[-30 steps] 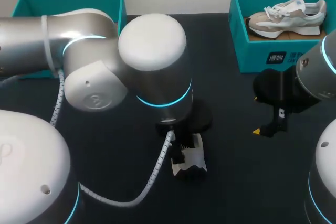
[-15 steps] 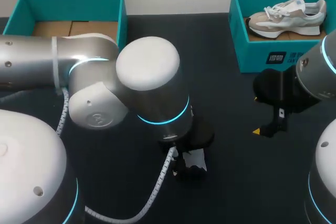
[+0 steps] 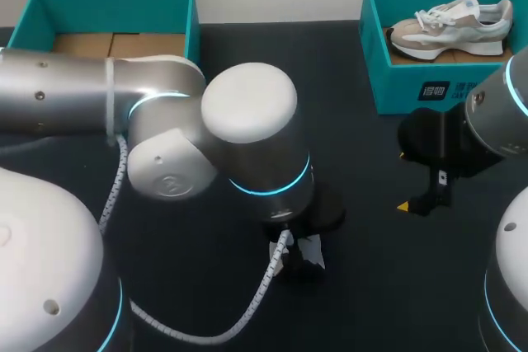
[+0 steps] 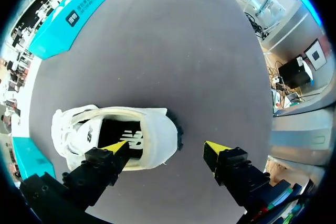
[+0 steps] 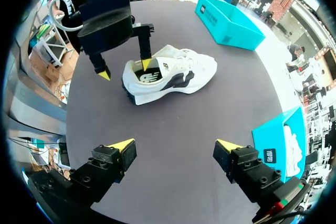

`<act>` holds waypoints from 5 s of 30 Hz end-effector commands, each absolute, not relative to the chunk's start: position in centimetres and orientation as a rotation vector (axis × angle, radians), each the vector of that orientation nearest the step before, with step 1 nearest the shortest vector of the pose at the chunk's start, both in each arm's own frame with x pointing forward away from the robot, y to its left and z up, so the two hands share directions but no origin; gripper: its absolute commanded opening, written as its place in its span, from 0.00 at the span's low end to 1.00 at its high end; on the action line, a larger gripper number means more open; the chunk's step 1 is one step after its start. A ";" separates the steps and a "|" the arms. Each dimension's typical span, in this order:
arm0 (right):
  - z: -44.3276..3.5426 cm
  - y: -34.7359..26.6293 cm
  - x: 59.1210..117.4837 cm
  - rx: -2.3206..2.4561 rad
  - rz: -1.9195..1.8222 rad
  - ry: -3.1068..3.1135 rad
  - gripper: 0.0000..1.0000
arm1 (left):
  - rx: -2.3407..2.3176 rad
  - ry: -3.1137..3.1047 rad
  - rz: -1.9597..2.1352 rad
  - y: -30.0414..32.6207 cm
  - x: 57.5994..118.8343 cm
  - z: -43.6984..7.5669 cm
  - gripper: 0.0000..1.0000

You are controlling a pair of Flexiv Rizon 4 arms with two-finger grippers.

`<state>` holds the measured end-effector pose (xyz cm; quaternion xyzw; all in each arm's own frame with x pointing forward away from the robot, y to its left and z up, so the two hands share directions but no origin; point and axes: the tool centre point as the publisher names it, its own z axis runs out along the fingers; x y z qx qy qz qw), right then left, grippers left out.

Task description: Take the shoe out of the shoebox, open the shoe tongue, remove and reinsert the insole, then place the shoe into the shoebox

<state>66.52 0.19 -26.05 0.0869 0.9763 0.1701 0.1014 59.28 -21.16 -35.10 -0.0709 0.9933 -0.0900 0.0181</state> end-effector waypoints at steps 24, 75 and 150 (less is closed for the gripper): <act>-26.2 0.2 66.4 0.257 0.502 2.880 1.00 | -0.222 3.163 -0.114 -22.7 59.7 -40.4 0.48; -26.2 0.2 66.4 0.257 0.502 2.880 1.00 | 0.204 3.279 -0.116 -14.5 62.9 -19.9 0.00; -26.2 0.2 66.4 0.257 0.502 2.880 1.00 | 0.343 3.226 -0.040 25.8 88.3 -14.6 0.00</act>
